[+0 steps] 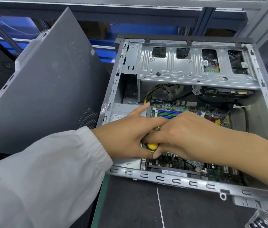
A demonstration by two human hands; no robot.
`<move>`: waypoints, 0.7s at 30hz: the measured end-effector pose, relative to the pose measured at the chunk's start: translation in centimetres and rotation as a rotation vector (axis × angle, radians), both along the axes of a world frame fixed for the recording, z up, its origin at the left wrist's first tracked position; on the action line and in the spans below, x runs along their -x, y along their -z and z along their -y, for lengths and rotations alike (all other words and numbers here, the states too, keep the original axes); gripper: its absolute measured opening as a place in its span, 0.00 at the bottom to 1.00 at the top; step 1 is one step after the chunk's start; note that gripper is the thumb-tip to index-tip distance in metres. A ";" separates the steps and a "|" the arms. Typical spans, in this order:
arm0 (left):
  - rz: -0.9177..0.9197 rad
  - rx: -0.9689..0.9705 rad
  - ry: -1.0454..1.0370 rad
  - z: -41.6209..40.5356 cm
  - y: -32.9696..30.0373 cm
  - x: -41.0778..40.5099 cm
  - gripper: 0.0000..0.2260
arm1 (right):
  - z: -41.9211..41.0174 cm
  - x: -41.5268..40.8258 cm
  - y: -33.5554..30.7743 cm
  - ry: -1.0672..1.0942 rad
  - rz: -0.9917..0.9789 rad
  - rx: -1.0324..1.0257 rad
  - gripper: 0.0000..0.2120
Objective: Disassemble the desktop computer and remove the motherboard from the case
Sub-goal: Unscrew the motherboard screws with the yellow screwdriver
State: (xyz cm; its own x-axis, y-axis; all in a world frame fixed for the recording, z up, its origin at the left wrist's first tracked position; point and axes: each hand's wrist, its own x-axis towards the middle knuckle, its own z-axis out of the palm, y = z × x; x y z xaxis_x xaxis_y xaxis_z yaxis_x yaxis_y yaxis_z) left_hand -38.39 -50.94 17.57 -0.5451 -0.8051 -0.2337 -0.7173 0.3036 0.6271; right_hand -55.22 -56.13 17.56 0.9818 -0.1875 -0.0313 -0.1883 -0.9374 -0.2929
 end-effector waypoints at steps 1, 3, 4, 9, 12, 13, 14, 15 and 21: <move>0.002 -0.005 0.000 0.0 0.0 0.0 0.12 | 0.0 0.1 0.1 0.004 0.009 -0.006 0.06; -0.004 -0.012 -0.004 0.1 0.0 -0.1 0.13 | 0.0 0.1 0.1 0.016 -0.006 -0.013 0.08; -0.007 -0.018 -0.006 0.1 0.0 -0.1 0.14 | 0.0 0.1 0.1 0.020 -0.014 -0.018 0.08; -0.019 -0.037 -0.005 0.2 0.0 -0.1 0.14 | 0.0 0.3 0.0 0.021 -0.010 -0.048 0.09; -0.027 -0.043 0.003 0.3 0.0 -0.1 0.15 | 0.1 0.3 0.0 0.039 -0.042 -0.050 0.12; -0.032 -0.048 0.003 0.3 0.0 -0.1 0.15 | 0.1 0.3 0.0 0.040 -0.052 -0.049 0.13; -0.036 -0.052 0.000 0.3 0.0 -0.1 0.15 | 0.2 0.3 0.0 0.036 -0.057 -0.047 0.13; -0.036 -0.054 -0.002 0.2 0.0 -0.1 0.14 | 0.2 0.3 0.0 0.030 -0.059 -0.042 0.13; -0.011 -0.030 -0.004 0.2 -0.2 0.1 0.19 | 0.0 0.1 -0.2 -0.015 0.009 0.070 0.07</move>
